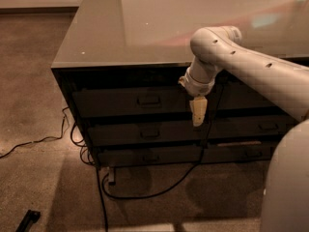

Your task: Open top drawer

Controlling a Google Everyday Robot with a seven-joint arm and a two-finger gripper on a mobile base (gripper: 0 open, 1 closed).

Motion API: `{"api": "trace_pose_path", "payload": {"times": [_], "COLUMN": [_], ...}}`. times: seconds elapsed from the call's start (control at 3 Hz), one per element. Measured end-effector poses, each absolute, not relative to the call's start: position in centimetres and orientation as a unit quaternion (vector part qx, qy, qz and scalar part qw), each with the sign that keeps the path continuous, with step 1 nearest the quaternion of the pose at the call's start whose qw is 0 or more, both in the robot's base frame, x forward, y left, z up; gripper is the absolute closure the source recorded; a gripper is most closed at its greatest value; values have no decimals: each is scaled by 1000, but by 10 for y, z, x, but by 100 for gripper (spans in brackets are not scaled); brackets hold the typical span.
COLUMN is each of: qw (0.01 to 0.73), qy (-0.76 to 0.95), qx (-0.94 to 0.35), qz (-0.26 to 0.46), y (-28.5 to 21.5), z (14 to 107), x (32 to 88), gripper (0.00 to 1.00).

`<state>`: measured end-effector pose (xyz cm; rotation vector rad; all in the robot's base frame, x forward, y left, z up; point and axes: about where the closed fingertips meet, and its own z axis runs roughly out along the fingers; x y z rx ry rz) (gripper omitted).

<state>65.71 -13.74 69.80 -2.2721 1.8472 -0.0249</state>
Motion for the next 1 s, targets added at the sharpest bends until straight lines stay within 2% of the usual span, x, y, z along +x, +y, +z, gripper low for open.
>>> {"api": "trace_pose_path", "payload": {"times": [1.0], "qw": [108], "qy": [627], "qx": [-771], "qz": [39], "y": [-123], "z": [661], "x": [678], "gripper": [0]}}
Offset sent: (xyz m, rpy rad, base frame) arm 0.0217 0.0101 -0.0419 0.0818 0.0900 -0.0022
